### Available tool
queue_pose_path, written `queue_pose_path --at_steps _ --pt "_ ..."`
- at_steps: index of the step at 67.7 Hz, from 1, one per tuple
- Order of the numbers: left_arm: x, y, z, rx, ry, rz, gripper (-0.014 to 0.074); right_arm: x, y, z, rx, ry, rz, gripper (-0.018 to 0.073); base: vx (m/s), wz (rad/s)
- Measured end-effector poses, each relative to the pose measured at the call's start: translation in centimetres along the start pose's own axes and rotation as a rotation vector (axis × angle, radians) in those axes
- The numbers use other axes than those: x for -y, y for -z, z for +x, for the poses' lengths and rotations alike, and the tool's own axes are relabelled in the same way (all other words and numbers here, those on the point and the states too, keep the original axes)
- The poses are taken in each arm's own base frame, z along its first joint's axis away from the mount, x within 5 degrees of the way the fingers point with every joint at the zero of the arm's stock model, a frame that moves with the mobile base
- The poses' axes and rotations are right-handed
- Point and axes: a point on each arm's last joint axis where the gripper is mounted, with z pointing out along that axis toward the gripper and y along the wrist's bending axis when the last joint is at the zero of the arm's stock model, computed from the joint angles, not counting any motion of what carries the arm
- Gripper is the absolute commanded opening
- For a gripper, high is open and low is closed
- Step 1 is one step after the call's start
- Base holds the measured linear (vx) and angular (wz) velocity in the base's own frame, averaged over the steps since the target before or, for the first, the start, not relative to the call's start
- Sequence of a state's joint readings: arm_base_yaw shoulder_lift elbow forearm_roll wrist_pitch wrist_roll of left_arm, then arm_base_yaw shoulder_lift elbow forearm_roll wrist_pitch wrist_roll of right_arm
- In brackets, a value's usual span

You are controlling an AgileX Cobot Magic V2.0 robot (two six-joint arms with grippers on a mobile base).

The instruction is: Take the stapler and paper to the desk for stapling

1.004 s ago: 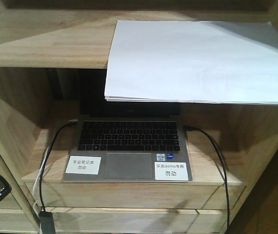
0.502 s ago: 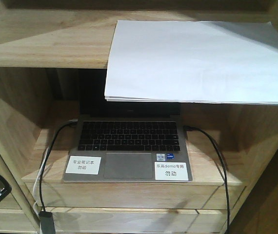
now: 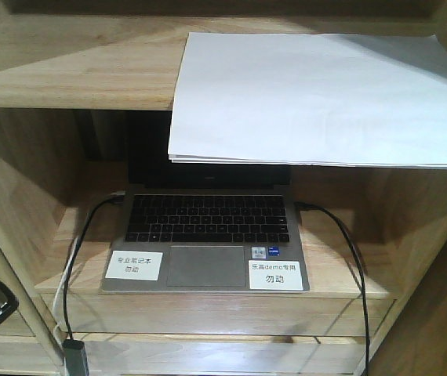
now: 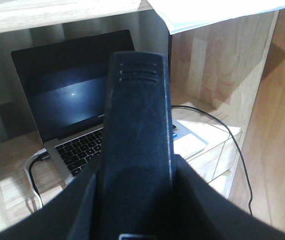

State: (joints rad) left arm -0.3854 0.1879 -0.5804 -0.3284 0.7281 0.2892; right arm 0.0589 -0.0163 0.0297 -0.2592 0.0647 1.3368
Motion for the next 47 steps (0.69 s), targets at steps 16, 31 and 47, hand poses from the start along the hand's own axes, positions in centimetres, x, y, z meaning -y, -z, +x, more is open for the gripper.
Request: queue_pose_path --at_steps 16,31,47 --pt "0.0 0.0 0.0 0.000 0.000 0.000 -0.0006 -1.6 -0.3 0.3 -0.076 -0.013 -0.172 0.0423 0.00 0.00" --pt "0.0 0.0 0.0 0.000 0.000 0.000 -0.0006 -3.0 -2.2 0.8 -0.142 -0.029 -0.264 0.0638 0.00 0.00" --pt "0.0 0.0 0.0 0.000 0.000 0.000 -0.0006 -6.2 -5.0 0.4 -0.179 -0.059 -0.379 0.0602 0.00 0.00"
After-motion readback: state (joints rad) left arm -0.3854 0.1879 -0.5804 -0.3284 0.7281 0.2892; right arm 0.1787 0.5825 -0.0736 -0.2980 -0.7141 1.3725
